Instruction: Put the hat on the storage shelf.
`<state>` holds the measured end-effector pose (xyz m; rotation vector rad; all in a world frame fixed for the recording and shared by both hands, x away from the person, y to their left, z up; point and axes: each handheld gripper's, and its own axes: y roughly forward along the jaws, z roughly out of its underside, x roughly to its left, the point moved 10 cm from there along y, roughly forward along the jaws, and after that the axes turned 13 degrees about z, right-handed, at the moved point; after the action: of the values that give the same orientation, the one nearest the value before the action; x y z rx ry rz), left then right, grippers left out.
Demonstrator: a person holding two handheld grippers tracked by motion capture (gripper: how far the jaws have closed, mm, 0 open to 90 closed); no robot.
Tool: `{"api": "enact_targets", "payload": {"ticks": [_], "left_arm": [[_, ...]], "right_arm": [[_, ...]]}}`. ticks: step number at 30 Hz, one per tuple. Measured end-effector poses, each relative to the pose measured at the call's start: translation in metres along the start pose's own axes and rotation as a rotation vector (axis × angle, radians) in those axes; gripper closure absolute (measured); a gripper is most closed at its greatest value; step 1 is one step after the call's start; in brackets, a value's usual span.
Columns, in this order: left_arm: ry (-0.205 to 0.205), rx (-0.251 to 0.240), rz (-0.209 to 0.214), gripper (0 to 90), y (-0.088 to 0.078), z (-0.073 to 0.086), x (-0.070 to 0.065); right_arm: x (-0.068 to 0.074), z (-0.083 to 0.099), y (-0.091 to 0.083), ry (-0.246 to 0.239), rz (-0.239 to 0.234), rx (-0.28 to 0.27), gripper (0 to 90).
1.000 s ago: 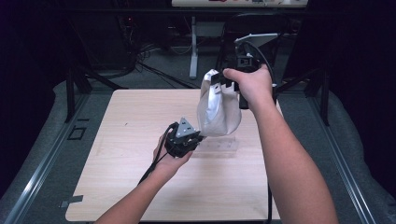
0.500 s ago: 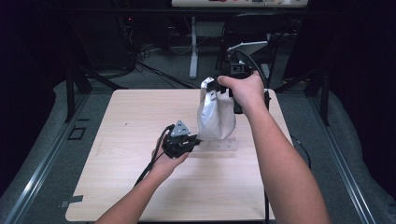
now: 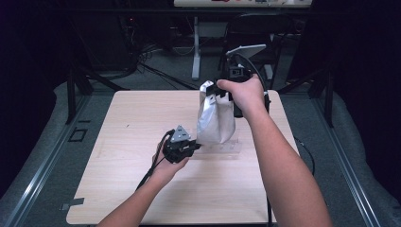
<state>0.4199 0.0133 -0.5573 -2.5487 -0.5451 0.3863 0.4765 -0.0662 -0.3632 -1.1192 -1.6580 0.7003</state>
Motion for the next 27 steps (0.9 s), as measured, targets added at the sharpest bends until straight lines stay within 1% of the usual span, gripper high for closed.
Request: {"api": "enact_targets", "payload": {"ticks": [2, 3, 6, 8, 9, 11, 13, 14, 16, 19, 21, 22, 25, 26, 27], "left_arm": [[-0.008, 0.012, -0.005, 83.7, 0.0, 0.003, 0.001], [-0.011, 0.008, -0.011, 84.0, 0.0, 0.004, 0.002], [-0.046, 0.022, -0.02, 84.9, 0.001, 0.01, 0.006], [-0.052, 0.018, -0.022, 85.0, 0.001, 0.011, 0.006], [-0.063, 0.014, -0.025, 85.0, 0.001, 0.012, 0.006], [-0.07, 0.013, -0.029, 85.2, 0.0, 0.013, 0.007], [-0.102, 0.014, -0.033, 85.4, -0.001, 0.015, 0.007], [-0.109, 0.013, -0.036, 85.4, 0.0, 0.015, 0.007], [-0.123, 0.037, -0.045, 85.6, 0.001, 0.019, 0.007], [-0.134, 0.093, -0.06, 85.6, 0.007, 0.03, 0.008], [-0.147, 0.08, -0.058, 85.6, 0.009, 0.031, 0.008], [-0.149, 0.073, -0.058, 85.6, 0.009, 0.031, 0.009], [-0.133, 0.073, -0.066, 85.1, 0.009, 0.032, 0.008], [-0.137, 0.07, -0.066, 84.4, 0.009, 0.032, 0.008], [-0.15, 0.065, -0.061, 83.0, 0.009, 0.031, 0.006]], "right_arm": [[-0.001, 0.001, 0.002, -0.001, 0.001, 0.007, 81.3], [-0.002, 0.002, 0.004, 0.002, 0.001, 0.009, 81.3], [-0.004, 0.004, 0.009, 0.003, 0.002, 0.019, 81.3], [-0.005, 0.005, 0.011, -0.002, 0.005, 0.023, 81.3], [-0.006, 0.005, 0.013, -0.006, 0.006, 0.031, 81.3], [-0.006, 0.005, 0.016, 0.003, 0.003, 0.029, 81.3], [-0.006, 0.006, 0.019, -0.003, 0.007, 0.034, 81.3], [-0.006, 0.006, 0.02, -0.004, 0.005, 0.039, 81.4], [-0.006, 0.008, 0.022, 0.0, 0.012, 0.044, 81.3], [-0.009, 0.01, 0.028, -0.01, 0.043, 0.049, 81.3], [-0.012, 0.013, 0.033, -0.013, 0.063, 0.067, 81.4], [-0.013, 0.014, 0.035, -0.01, 0.055, 0.065, 81.4], [-0.016, 0.014, 0.037, -0.003, 0.049, 0.065, 81.4], [-0.017, 0.013, 0.037, 0.0, 0.048, 0.063, 81.3], [-0.017, 0.013, 0.036, -0.002, 0.046, 0.06, 81.3]]}}
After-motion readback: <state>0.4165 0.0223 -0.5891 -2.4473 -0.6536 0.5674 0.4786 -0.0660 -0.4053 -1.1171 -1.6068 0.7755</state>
